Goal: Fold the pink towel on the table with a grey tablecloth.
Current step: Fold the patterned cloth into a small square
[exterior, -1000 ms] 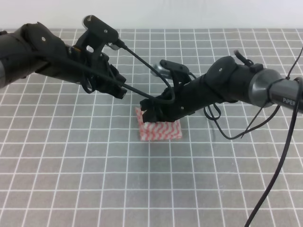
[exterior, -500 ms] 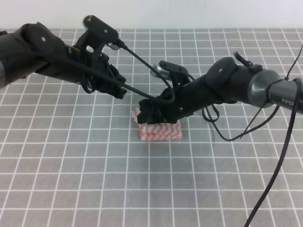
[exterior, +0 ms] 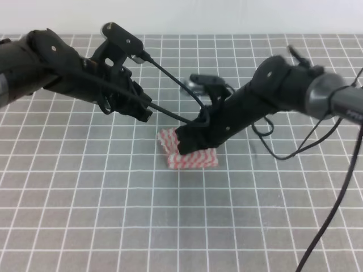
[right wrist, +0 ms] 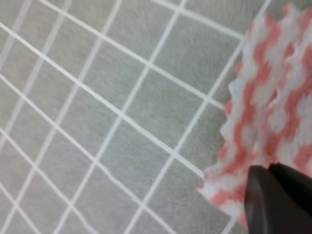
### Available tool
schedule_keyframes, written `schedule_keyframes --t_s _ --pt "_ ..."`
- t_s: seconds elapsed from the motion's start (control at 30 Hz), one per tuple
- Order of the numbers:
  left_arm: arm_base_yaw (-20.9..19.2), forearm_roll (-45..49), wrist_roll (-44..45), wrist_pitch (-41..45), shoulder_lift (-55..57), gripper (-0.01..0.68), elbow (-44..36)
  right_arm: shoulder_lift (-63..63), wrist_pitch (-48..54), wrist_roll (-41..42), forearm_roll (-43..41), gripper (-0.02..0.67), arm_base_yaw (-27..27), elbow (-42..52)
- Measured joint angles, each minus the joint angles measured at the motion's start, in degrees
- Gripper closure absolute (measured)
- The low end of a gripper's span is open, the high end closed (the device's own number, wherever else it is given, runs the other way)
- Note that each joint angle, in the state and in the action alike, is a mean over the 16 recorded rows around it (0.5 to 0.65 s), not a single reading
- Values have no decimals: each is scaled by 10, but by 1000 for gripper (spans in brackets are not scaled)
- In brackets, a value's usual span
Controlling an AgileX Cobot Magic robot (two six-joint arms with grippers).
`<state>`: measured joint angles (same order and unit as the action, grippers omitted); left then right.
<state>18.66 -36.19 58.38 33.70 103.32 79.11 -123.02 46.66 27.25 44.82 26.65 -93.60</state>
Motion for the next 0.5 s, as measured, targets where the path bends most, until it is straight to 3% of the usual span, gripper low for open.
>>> schedule_keyframes --t_s 0.5 --pt "0 -5 0 8 2 673 0 8 17 -2 -38 651 -5 -21"
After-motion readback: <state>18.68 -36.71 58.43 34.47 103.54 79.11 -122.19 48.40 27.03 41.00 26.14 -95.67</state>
